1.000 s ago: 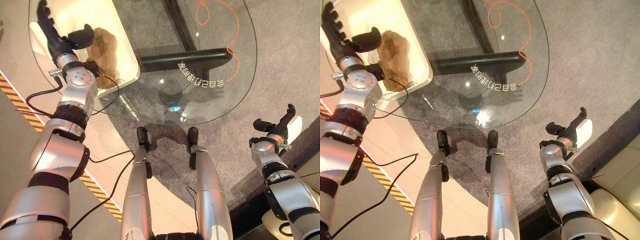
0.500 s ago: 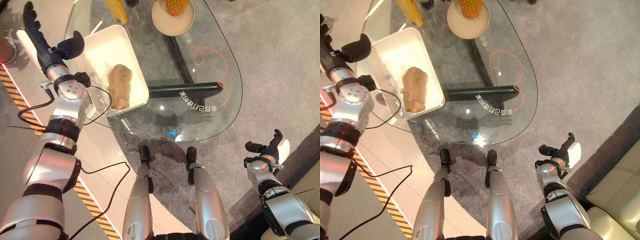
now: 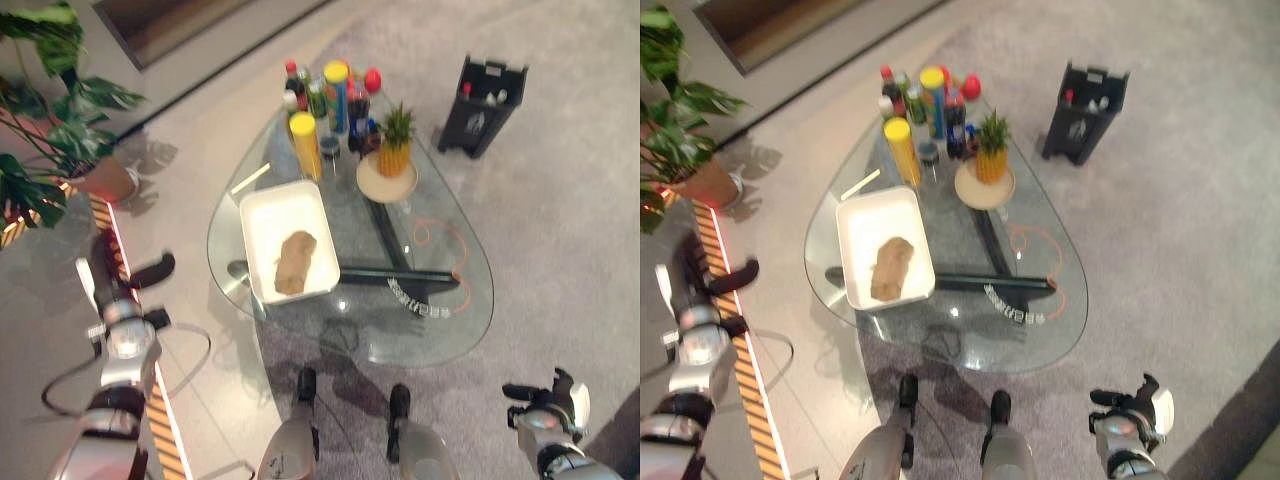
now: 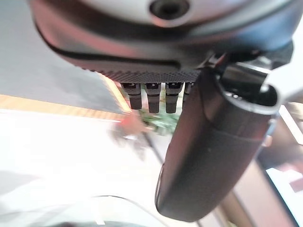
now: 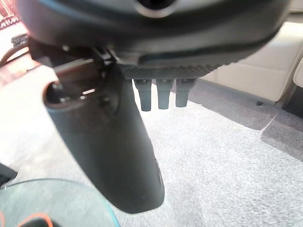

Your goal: Wipe the table with a cloth and put it in the basket.

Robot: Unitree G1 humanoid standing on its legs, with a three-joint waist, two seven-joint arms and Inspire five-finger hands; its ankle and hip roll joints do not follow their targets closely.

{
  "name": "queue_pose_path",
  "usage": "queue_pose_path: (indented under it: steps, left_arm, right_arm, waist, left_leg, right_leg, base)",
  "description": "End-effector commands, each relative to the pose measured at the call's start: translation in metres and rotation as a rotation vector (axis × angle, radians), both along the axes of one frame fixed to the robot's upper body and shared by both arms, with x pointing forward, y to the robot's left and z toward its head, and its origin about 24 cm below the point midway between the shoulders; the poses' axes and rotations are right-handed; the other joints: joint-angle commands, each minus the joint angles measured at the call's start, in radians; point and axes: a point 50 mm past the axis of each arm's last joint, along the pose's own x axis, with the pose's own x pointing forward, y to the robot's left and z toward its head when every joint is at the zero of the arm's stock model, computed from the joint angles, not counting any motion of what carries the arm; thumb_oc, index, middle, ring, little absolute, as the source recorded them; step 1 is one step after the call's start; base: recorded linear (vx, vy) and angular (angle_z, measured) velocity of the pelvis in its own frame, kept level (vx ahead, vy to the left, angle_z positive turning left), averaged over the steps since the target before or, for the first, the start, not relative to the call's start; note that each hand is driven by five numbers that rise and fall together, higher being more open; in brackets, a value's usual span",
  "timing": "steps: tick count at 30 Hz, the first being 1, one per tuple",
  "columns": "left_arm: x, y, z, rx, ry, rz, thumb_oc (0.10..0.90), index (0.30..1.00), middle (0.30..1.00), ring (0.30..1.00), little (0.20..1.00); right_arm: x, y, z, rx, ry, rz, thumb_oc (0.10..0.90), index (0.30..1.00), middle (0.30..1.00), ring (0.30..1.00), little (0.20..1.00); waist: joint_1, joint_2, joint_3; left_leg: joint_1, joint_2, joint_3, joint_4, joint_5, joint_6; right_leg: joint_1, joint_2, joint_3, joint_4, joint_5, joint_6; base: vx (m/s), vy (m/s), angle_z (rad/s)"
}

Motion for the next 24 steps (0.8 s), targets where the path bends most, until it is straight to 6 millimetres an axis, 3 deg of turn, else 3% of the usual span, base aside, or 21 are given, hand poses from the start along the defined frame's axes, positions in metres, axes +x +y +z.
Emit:
queue_pose_path:
  steps: [1, 3, 6, 7, 8, 12, 21, 24]
  left_arm:
    - [-0.021, 0.017, -0.012, 0.015, 0.064, 0.025, 0.800, 0.900, 0.900, 0.900, 0.900]
    - [-0.045, 0.015, -0.038, -0.002, 0.197, 0.017, 0.800, 0.900, 0.900, 0.900, 0.900]
    - [-0.070, 0.005, -0.063, -0.004, 0.343, -0.020, 0.800, 0.900, 0.900, 0.900, 0.900]
    - [-0.070, 0.005, -0.063, -0.004, 0.343, -0.020, 0.800, 0.900, 0.900, 0.900, 0.900]
    - [-0.087, -0.006, -0.081, -0.022, 0.451, -0.077, 0.800, 0.900, 0.900, 0.900, 0.900]
    - [-0.112, -0.035, -0.113, -0.130, 0.645, -0.218, 0.800, 0.900, 0.900, 0.900, 0.900]
    - [-0.124, -0.069, -0.135, -0.254, 0.879, -0.497, 0.800, 0.900, 0.900, 0.900, 0.900]
    - [-0.128, -0.075, -0.139, -0.305, 0.922, -0.520, 0.800, 0.900, 0.900, 0.900, 0.900]
  right_arm:
    - [-0.030, -0.009, -0.008, -0.018, 0.127, 0.038, 0.800, 0.900, 0.900, 0.900, 0.900]
    - [-0.038, -0.007, -0.013, -0.001, 0.178, 0.066, 0.800, 0.900, 0.900, 0.900, 0.900]
    - [-0.048, -0.004, -0.019, 0.029, 0.236, 0.105, 0.800, 0.900, 0.900, 0.900, 0.900]
    - [-0.048, -0.004, -0.019, 0.029, 0.237, 0.105, 0.800, 0.900, 0.900, 0.900, 0.900]
    - [-0.053, 0.000, -0.023, 0.055, 0.279, 0.154, 0.800, 0.900, 0.900, 0.900, 0.900]
    - [-0.058, 0.015, -0.033, 0.137, 0.351, 0.228, 0.800, 0.900, 0.900, 0.900, 0.900]
    - [-0.065, 0.038, -0.046, 0.254, 0.466, 0.330, 0.800, 0.900, 0.900, 0.900, 0.900]
    - [-0.066, 0.043, -0.048, 0.271, 0.492, 0.358, 0.800, 0.900, 0.900, 0.900, 0.900]
  waist:
    - [0.013, -0.027, -0.137]
    - [0.016, -0.031, -0.157]
    - [0.022, -0.036, -0.174]
    - [0.022, -0.036, -0.174]
    - [0.023, -0.039, -0.185]
    - [0.028, -0.044, -0.198]
    - [0.021, -0.047, -0.208]
    - [0.014, -0.047, -0.213]
  left_leg:
    - [0.029, -0.023, 0.041, -0.002, -0.073, 0.004]
    - [0.049, -0.020, 0.046, -0.002, -0.083, 0.003]
    - [0.069, -0.015, 0.054, -0.002, -0.092, 0.002]
    - [0.069, -0.015, 0.054, -0.002, -0.093, 0.002]
    - [0.083, -0.012, 0.060, -0.002, -0.099, 0.002]
    - [0.102, -0.008, 0.061, -0.002, -0.107, 0.005]
    - [0.123, 0.000, 0.070, -0.002, -0.118, 0.005]
    - [0.131, 0.002, 0.076, -0.002, -0.122, 0.006]
  right_leg:
    - [-0.023, -0.035, -0.011, 0.025, 0.039, 0.016]
    - [0.001, -0.037, -0.018, 0.011, 0.040, 0.018]
    - [0.024, -0.040, -0.029, 0.002, 0.040, 0.021]
    - [0.024, -0.040, -0.029, 0.001, 0.041, 0.021]
    - [0.039, -0.041, -0.036, -0.004, 0.039, 0.022]
    - [0.060, -0.040, -0.042, -0.010, 0.036, 0.023]
    - [0.077, -0.036, -0.047, -0.010, 0.030, 0.021]
    - [0.083, -0.034, -0.042, -0.013, 0.029, 0.021]
  base:
    - [0.16, 0.016, -0.01]
    - [0.10, 0.003, 0.02]
    - [0.05, -0.007, 0.02]
    - [0.04, -0.003, 0.01]
    - [0.00, 0.000, 0.00]
    - [0.00, 0.000, 0.00]
    - [0.00, 0.001, 0.00]
    - [0.00, 0.000, 0.00]
